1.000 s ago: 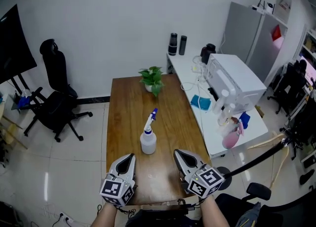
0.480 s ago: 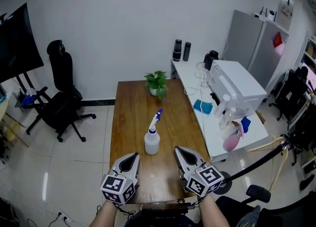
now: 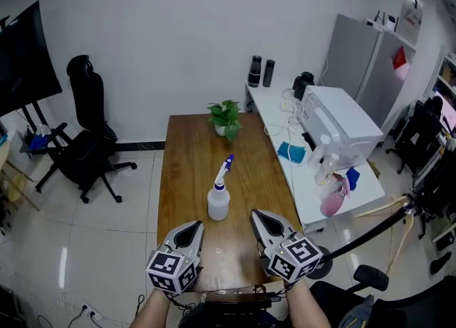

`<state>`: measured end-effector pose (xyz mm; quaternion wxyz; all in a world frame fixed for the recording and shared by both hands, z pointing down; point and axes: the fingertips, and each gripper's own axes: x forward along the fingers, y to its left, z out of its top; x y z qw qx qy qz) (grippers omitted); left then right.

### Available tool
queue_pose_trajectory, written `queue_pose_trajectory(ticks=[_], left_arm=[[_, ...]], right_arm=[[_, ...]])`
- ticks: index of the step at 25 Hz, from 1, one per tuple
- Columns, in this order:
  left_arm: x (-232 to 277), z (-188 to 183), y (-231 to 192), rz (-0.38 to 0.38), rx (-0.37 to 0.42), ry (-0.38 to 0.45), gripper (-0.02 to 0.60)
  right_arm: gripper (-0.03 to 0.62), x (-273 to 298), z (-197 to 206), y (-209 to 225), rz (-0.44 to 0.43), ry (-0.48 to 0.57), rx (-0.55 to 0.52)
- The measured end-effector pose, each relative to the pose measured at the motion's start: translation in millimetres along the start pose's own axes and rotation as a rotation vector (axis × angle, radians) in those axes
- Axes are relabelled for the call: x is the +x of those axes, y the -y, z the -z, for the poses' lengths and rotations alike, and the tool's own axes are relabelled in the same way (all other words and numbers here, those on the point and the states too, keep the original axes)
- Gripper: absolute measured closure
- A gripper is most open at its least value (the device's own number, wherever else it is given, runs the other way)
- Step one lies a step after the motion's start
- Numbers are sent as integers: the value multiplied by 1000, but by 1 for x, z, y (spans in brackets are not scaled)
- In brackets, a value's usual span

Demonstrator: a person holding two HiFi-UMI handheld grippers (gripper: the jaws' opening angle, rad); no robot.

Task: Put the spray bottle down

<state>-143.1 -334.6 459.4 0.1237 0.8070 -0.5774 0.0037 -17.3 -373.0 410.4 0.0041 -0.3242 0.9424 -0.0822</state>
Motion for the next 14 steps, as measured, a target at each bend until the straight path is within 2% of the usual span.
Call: queue_pose_trajectory(ticks=[14], left_arm=[[3, 14, 8, 17, -41, -21, 574]], right_arm=[[588, 0, 0, 3, 19, -3, 7]])
